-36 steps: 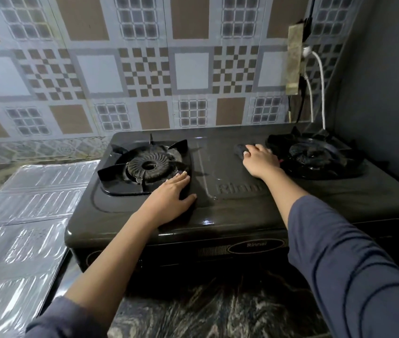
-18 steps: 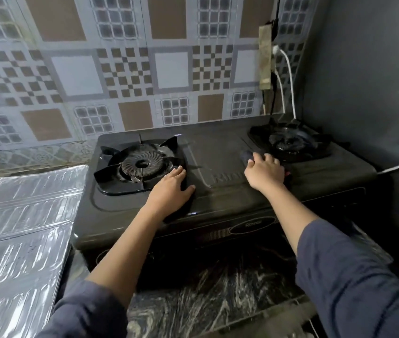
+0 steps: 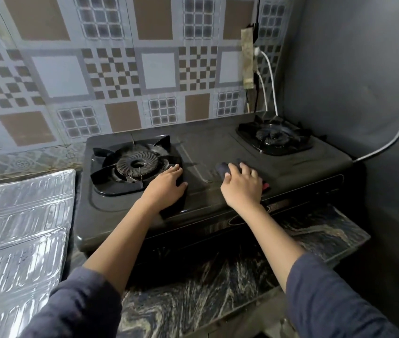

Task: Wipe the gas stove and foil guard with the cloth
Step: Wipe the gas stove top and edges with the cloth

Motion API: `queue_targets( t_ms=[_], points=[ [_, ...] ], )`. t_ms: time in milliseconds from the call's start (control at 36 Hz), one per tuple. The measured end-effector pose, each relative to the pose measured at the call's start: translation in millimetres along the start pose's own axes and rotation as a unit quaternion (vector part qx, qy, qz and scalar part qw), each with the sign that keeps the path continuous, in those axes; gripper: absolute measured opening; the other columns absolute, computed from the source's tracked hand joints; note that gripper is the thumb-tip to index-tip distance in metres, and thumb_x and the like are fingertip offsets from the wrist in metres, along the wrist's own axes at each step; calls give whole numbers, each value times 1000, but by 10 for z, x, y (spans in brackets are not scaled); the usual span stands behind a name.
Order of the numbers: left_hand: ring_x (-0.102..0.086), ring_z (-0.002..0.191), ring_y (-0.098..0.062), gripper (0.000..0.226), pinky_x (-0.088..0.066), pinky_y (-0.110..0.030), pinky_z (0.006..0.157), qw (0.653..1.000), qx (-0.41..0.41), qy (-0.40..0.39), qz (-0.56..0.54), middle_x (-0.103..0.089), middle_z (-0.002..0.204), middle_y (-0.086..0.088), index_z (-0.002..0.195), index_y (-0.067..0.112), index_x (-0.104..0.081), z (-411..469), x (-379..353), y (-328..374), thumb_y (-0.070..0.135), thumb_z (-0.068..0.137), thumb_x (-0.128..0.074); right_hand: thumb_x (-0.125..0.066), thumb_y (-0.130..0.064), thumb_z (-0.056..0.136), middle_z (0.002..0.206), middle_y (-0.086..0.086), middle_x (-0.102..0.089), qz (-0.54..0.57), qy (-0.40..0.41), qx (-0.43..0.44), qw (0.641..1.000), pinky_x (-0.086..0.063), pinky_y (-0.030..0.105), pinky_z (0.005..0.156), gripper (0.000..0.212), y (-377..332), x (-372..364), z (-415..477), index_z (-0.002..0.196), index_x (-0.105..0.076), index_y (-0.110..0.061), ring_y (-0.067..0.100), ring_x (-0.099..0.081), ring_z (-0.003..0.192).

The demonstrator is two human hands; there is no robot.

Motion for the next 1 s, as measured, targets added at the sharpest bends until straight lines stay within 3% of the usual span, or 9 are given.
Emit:
queue_targets(
  t_ms=[250, 333, 639, 778, 889, 1000],
  points=[
    [-20, 144, -16, 55, -14, -24, 115, 1000, -24, -7, -2, -23, 155, -5, 143, 7, -32, 19, 11, -2, 23, 94, -48, -34, -27, 95, 137, 6, -50, 7, 14, 109, 994, -35, 38, 98, 39, -325, -41, -163, 130, -51, -20, 28, -45, 124],
    [-20, 144, -17, 54, -15, -24, 115, 1000, -29, -7, 0, -23, 155, -6, 143, 7, -32, 26, 14, -14, 22, 94, -48, -25, -32, 88, 129, 8, -58, 25, 24, 139, 990, -40, 40, 95, 50, -374, -11, -215, 124, -57, -17, 30, -52, 119],
    [-28, 141, -19, 50, -22, -28, 114, 998, -20, 46, -26, -31, 152, -8, 139, 4, -39, -2, 32, 4, 18, 92, -48, -34, -28, 89, 134, -3, -55, 43, -32, 253, 966, -34, 34, 104, 43, -484, -29, -366, 124, -58, -19, 17, -48, 125],
    [-43, 132, -25, 42, -32, -31, 108, 993, -14, 114, -37, -49, 140, -13, 127, 0, -53, -29, 117, 57, 12, 87, -51, -34, -29, 92, 133, -4, -56, 57, -48, 285, 956, -35, 34, 102, 41, -423, -23, -410, 123, -58, -19, 17, -48, 125],
    [-55, 110, -32, 29, -45, -39, 91, 989, -33, 141, -41, -64, 116, -14, 105, -1, -65, -36, 131, 162, 5, 81, -51, -27, -35, 90, 127, -3, -60, 70, -43, 305, 949, -38, 35, 99, 48, -336, 11, -417, 120, -60, -18, 17, -52, 122],
    [-56, 107, -30, 29, -45, -37, 86, 988, -36, 144, -47, -66, 112, -11, 103, 5, -69, -22, 86, 286, 6, 82, -49, -30, -32, 91, 124, -2, -62, 73, -31, 316, 945, -42, 36, 97, 43, -192, 45, -347, 119, -61, -18, 17, -54, 119]
  ],
)
Point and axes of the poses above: each hand's wrist, its own z-axis towards the middle knuckle, its own x-axis out of the back of the hand, y = z × x, the point moved 10 cm from there along z, towards the middle knuckle
